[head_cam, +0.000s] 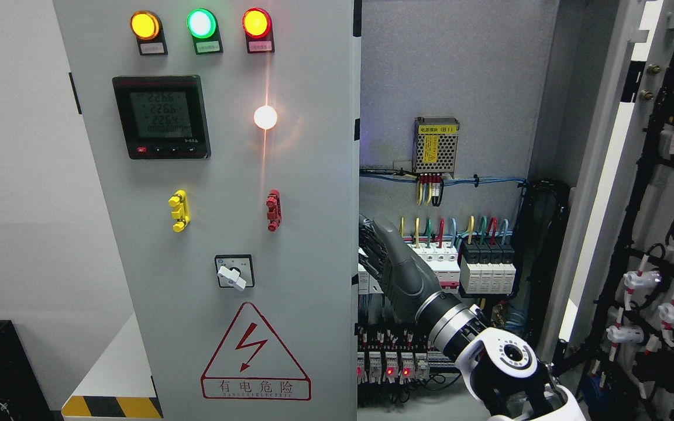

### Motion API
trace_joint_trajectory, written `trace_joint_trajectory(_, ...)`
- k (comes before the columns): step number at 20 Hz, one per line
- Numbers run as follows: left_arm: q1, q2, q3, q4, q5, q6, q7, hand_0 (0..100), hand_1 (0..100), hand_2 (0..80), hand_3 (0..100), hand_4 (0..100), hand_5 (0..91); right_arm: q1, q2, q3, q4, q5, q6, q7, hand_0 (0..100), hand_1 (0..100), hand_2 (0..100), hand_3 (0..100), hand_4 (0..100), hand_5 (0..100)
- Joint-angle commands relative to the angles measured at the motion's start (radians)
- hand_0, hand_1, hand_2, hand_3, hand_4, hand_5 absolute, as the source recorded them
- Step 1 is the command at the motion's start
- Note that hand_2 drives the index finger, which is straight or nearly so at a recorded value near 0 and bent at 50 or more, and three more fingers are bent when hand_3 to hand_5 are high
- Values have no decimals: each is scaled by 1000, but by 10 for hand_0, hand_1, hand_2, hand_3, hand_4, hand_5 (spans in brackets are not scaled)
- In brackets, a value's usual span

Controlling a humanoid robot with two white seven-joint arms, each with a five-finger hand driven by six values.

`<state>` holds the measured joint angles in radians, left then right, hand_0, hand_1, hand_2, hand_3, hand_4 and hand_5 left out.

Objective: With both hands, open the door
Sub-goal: 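Hook the right fingers behind the closed door's inner edge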

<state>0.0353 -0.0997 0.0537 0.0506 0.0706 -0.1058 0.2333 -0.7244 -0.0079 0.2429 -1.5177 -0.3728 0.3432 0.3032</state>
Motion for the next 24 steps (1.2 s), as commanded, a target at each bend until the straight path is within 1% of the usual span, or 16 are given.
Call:
trace_joint_trajectory(1,0,0,0,0,0,0,0,0,0,0,0,0,0,-23,-27,-22,68,-2,-1,28,191,0,0,0,0,0)
trace_joint_trajectory(3,0,0,0,0,0,0,0,0,0,0,0,0,0,-30,-27,-24,76,0,-1,80,191,0,0,0,0,0)
trace_joint_trajectory(4,0,0,0,0,0,0,0,0,0,0,0,0,0,-30,-27,-28,79,0,-1,99,191,0,0,0,0,0)
trace_joint_trajectory(5,0,0,0,0,0,0,0,0,0,0,0,0,0,-30,-27,-36,83,0,-1,108,191,0,0,0,0,0)
trace_joint_trajectory(8,0,0,0,0,0,0,0,0,0,0,0,0,0,-35,-29,-57,112,-2,-3,111,191,0,0,0,0,0)
trace_joint_trajectory(11,0,0,0,0,0,0,0,0,0,0,0,0,0,-50,-30,-60,126,-2,-6,113,192,0,0,0,0,0)
trace_joint_trajectory(13,0,0,0,0,0,0,0,0,0,0,0,0,0,-56,-49,-65,128,-3,-6,113,192,0,0,0,0,0)
trace_joint_trajectory(17,0,0,0,0,0,0,0,0,0,0,0,0,0,-62,-52,-65,128,-3,-7,114,192,0,0,0,0,0)
trace_joint_trajectory(18,0,0,0,0,0,0,0,0,0,0,0,0,0,-61,-52,-65,126,-3,-7,123,192,0,0,0,0,0)
trace_joint_trajectory(20,0,0,0,0,0,0,0,0,0,0,0,0,0,-61,-52,-65,126,-3,-7,171,191,0,0,0,0,0)
trace_joint_trajectory(21,0,0,0,0,0,0,0,0,0,0,0,0,0,-59,-52,-65,126,-3,-7,185,191,0,0,0,0,0)
trace_joint_trajectory(24,0,0,0,0,0,0,0,0,0,0,0,0,0,-61,-52,-65,117,-3,-9,192,191,0,0,0,0,0)
